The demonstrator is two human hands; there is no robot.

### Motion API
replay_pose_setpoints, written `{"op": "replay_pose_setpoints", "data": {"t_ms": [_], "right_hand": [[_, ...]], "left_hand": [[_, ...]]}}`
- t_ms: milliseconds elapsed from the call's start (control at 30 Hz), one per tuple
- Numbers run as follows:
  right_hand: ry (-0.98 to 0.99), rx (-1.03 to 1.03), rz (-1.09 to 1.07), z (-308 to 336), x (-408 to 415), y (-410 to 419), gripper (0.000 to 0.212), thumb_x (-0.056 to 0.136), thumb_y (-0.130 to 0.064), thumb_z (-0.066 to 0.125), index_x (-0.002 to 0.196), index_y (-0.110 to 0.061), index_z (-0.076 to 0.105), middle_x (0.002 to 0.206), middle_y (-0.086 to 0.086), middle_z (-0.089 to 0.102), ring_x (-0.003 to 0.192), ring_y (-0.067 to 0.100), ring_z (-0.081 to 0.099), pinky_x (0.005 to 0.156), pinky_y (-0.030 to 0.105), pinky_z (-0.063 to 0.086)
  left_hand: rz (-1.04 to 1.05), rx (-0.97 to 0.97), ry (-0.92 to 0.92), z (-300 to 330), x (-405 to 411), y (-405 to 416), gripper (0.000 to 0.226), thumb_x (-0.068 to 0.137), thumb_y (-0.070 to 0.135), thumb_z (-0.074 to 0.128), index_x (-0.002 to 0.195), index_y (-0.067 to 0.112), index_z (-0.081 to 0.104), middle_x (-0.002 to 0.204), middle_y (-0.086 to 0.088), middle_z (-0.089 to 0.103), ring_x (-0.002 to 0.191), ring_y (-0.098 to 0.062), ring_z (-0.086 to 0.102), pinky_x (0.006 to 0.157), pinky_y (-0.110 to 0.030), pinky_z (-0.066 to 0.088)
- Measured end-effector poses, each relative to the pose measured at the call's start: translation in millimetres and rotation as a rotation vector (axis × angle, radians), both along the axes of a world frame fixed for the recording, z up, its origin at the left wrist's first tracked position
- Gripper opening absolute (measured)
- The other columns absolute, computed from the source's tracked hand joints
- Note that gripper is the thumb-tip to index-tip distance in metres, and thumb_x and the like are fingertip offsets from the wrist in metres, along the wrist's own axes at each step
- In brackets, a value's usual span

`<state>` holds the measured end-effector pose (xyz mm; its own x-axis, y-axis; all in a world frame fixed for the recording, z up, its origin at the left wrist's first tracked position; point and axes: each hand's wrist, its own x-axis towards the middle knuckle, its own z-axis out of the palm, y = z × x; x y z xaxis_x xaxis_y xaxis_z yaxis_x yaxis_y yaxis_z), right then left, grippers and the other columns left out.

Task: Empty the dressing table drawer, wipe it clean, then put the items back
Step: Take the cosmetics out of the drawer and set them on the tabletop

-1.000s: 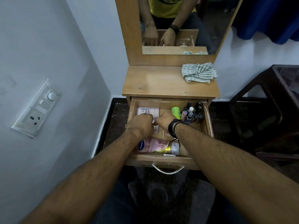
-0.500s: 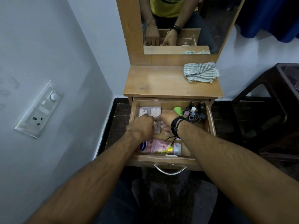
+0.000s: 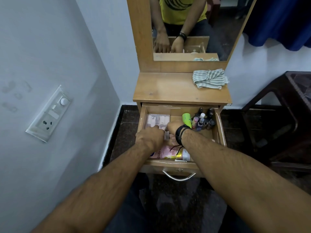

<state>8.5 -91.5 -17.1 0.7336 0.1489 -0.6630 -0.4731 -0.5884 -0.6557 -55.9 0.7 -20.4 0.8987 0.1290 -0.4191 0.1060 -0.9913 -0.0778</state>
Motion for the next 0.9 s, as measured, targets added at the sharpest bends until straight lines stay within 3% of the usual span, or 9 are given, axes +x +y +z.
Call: {"op": "replay_pose_setpoints", "data": {"t_ms": [133,267,367,500,733,833,900], "right_hand": [[0.036,0.027,-0.044,-1,2,0,0.021,0.094,-0.01,0.057,0.074,-0.005,0.057,0.065,0.008,0.048,0.056,0.02,0.045,0.074,0.034,0.043],[0.047,0.027,-0.067,1,-3,-1,0.028,0.095,-0.019,0.057,0.07,-0.01,0.049,0.066,0.006,0.045,0.056,0.019,0.042,0.079,0.037,0.045],[0.089,0.056,-0.107,-1,0,-2,0.026,0.095,-0.018,0.056,0.072,-0.01,0.05,0.069,0.007,0.048,0.058,0.02,0.045,0.078,0.038,0.046],[0.118,0.076,-0.127,-9,2,-4,0.017,0.093,-0.015,0.053,0.079,-0.008,0.059,0.088,0.013,0.062,0.074,0.026,0.057,0.077,0.041,0.05],[0.147,0.168,-0.139,-5,-1,-12,0.023,0.091,-0.035,0.065,0.096,-0.013,0.065,0.088,0.009,0.061,0.075,0.022,0.052,0.071,0.034,0.048],[0.068,0.205,-0.177,9,-7,-18,0.014,0.091,-0.026,0.065,0.096,-0.013,0.065,0.082,0.01,0.065,0.062,0.019,0.052,0.07,0.034,0.046],[0.074,0.242,-0.22,23,-13,-27,0.014,0.092,-0.022,0.063,0.098,-0.01,0.066,0.074,0.009,0.065,0.049,0.014,0.043,0.061,0.028,0.042]], "left_hand": [[0.006,-0.02,-0.004,-1,-1,3,0.036,0.101,0.026,0.051,0.136,0.023,0.055,0.13,-0.003,0.053,0.113,-0.031,0.057,0.076,-0.053,0.05],[0.015,-0.043,0.0,0,-2,3,0.038,0.1,0.025,0.052,0.139,0.025,0.052,0.134,-0.002,0.051,0.118,-0.031,0.055,0.079,-0.055,0.051],[0.0,-0.032,-0.008,-2,-2,3,0.037,0.101,0.027,0.051,0.138,0.025,0.051,0.133,-0.003,0.052,0.116,-0.031,0.056,0.078,-0.054,0.051],[0.009,-0.06,-0.027,0,-4,4,0.04,0.101,0.027,0.049,0.141,0.027,0.045,0.133,-0.003,0.05,0.119,-0.032,0.054,0.079,-0.056,0.053],[0.018,-0.137,-0.089,12,-7,8,0.054,0.095,0.028,0.061,0.144,0.023,0.037,0.135,-0.002,0.049,0.119,-0.029,0.055,0.079,-0.059,0.055],[-0.034,-0.151,-0.126,21,-13,13,0.057,0.091,0.034,0.065,0.14,0.024,0.038,0.137,-0.002,0.048,0.119,-0.028,0.053,0.084,-0.059,0.054],[-0.07,-0.172,-0.197,32,-20,19,0.059,0.088,0.045,0.065,0.139,0.028,0.039,0.141,-0.001,0.045,0.124,-0.028,0.049,0.091,-0.058,0.052]]}}
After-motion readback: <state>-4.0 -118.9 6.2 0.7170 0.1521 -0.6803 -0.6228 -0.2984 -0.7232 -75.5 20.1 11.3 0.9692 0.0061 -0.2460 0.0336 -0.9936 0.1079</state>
